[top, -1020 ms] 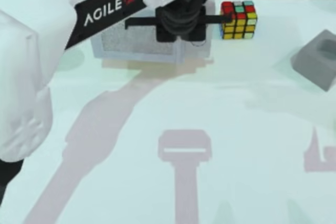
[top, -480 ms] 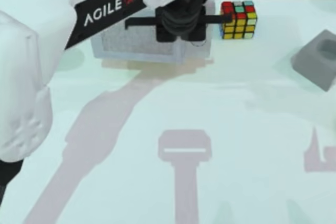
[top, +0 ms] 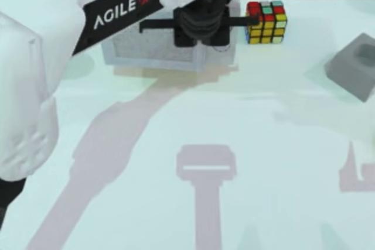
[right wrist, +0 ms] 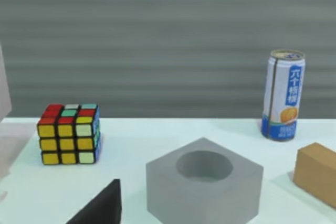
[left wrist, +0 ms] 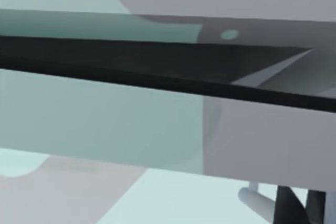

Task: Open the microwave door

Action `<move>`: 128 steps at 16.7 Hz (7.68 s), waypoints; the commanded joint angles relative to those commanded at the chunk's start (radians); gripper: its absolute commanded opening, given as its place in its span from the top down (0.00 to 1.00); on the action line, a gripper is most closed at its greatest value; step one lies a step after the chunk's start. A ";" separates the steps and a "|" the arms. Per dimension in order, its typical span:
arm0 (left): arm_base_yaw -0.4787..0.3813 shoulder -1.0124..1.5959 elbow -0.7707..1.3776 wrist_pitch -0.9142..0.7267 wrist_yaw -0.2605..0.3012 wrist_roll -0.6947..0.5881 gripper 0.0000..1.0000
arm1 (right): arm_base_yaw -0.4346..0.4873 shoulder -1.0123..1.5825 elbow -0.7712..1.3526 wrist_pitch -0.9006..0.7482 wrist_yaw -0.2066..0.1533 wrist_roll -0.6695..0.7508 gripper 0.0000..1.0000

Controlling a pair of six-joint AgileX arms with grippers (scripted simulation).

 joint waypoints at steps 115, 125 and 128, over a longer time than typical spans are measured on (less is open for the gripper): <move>0.053 -0.377 -0.578 0.292 0.212 0.422 1.00 | 0.000 0.000 0.000 0.000 0.000 0.000 0.00; 0.053 -0.377 -0.578 0.292 0.212 0.422 1.00 | 0.000 0.000 0.000 0.000 0.000 0.000 0.00; 0.053 -0.377 -0.578 0.292 0.212 0.422 1.00 | 0.000 0.000 0.000 0.000 0.000 0.000 0.00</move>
